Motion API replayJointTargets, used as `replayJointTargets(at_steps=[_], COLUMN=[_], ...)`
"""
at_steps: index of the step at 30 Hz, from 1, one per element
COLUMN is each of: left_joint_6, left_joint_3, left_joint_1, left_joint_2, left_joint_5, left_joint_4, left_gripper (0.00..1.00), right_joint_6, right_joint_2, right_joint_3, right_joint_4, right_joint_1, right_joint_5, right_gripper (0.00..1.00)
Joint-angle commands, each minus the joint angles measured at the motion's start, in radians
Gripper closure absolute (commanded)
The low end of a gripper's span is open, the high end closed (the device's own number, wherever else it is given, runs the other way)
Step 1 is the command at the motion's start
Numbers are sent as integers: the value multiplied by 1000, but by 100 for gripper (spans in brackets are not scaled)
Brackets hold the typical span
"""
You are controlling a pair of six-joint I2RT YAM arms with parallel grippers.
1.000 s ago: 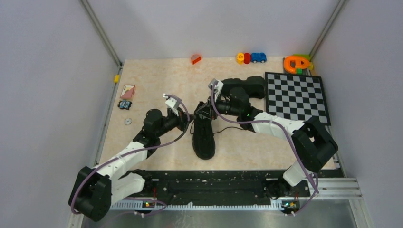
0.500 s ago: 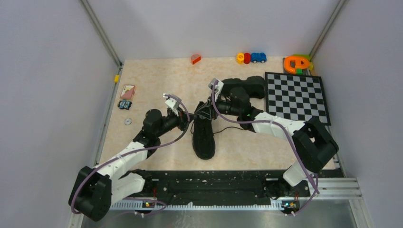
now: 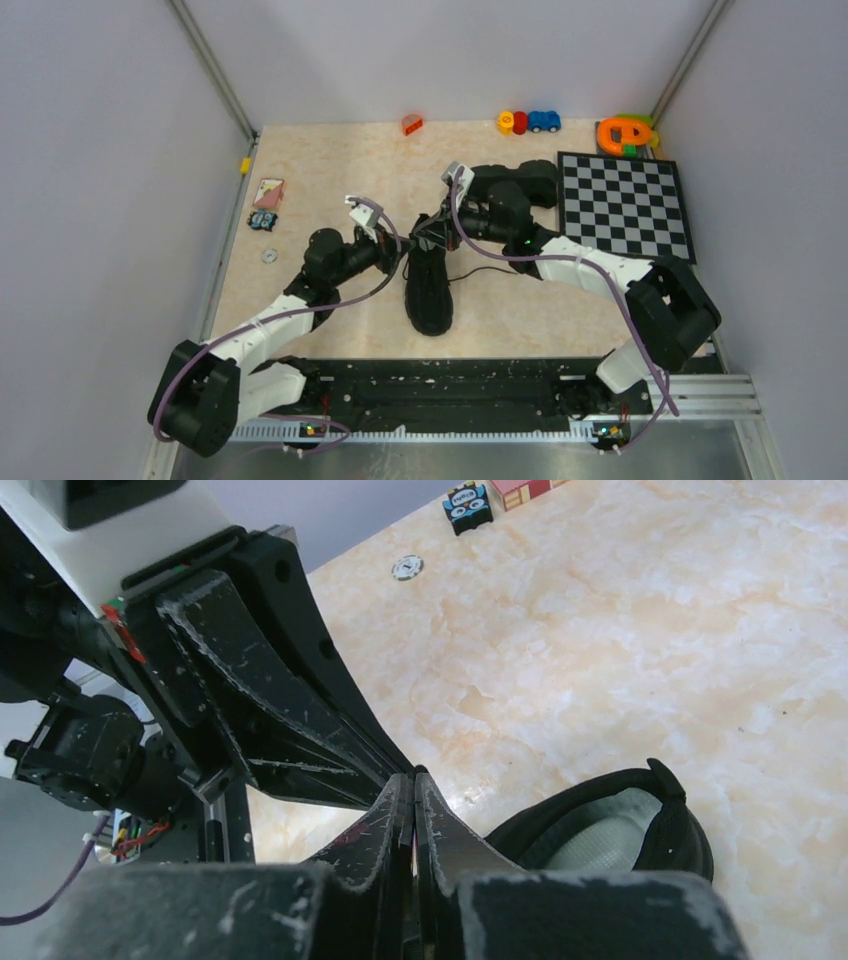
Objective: Tie the shoes
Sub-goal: Wrap the shoelace around the shoelace.
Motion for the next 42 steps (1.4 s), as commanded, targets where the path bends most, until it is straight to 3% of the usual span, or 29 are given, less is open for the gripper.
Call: replayJointTargets(at_steps=[1, 3, 9, 11, 16, 22, 34, 42], left_joint_6=[-23, -21, -24, -27, -32, -45, -51, -43], left_joint_3=[3, 7, 18, 18, 17, 2, -64, -53], left_joint_1=[1, 2, 1, 2, 2, 2, 0, -14], left_joint_2=[-2, -4, 5, 11, 13, 6, -41, -2], left_joint_5=[26, 24, 33, 35, 45, 61, 92, 93], left_joint_4=[115, 110, 104, 108, 116, 127, 219, 259], left_gripper=[100, 100, 100, 100, 100, 100, 61, 54], right_joint_6=[-4, -12, -21, -19, -9, -3, 12, 27], right_joint_2=[-33, -33, -18, -15, -17, -27, -27, -21], right_joint_3=[44, 44, 63, 64, 73, 75, 91, 98], right_joint_4=[3, -7, -33, -33, -33, -32, -72, -74], right_joint_1=[12, 12, 12, 12, 12, 12, 12, 12], right_joint_5=[1, 8, -22, -26, -19, 1, 41, 36], right_gripper=[85, 74, 72, 74, 100, 100, 100, 100])
